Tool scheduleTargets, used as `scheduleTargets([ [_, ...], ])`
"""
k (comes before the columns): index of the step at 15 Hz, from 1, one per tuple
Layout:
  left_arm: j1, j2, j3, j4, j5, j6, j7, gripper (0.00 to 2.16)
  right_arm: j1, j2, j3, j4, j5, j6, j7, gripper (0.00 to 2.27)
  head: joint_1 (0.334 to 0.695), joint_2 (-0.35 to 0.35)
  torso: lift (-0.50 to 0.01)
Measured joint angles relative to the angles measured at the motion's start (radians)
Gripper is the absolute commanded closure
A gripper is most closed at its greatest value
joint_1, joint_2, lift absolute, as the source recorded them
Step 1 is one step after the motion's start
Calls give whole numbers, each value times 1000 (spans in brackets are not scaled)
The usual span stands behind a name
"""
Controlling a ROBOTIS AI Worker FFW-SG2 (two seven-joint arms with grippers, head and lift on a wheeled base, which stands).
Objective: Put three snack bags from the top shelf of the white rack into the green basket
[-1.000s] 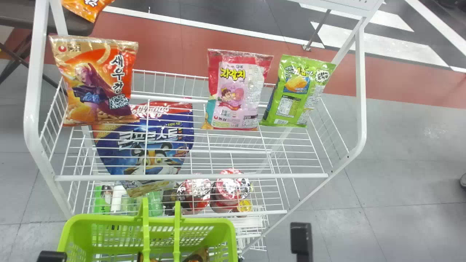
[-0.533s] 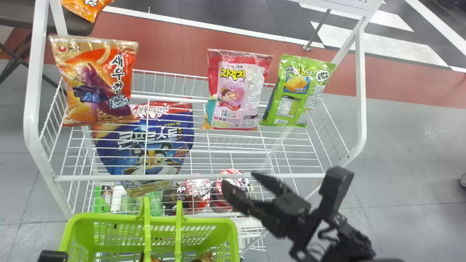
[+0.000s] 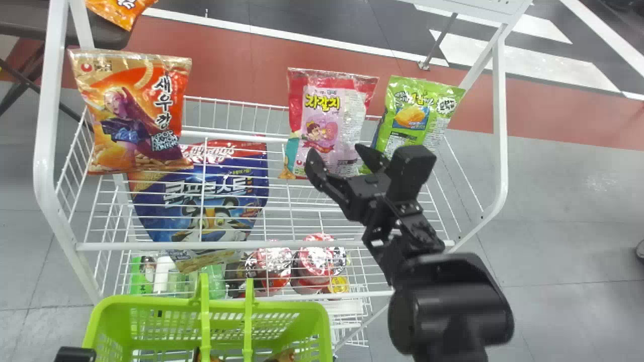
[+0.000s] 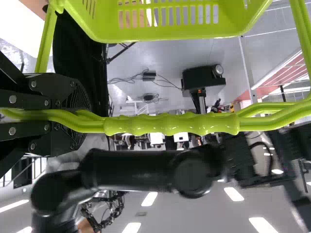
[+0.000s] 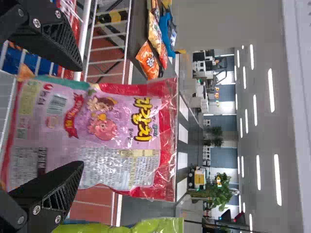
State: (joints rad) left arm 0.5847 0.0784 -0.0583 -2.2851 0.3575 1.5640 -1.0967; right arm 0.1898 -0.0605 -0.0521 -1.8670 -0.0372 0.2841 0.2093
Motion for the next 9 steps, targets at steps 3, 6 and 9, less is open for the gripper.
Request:
scheduleTargets([
  [3,-13,4,-4,4,0,0,-2,2145,-113,4,-5,125,27,3,-12,390,695,-350,0],
  [6,-14,5,-3,6,0,0,-3,2142,-194,4,-9,216,34,22,16,2034,695,-350,0],
  [9,-14,6,6,6,0,0,-6,2145,-183,3,-8,209,24,69,56,2115,695,-350,0],
])
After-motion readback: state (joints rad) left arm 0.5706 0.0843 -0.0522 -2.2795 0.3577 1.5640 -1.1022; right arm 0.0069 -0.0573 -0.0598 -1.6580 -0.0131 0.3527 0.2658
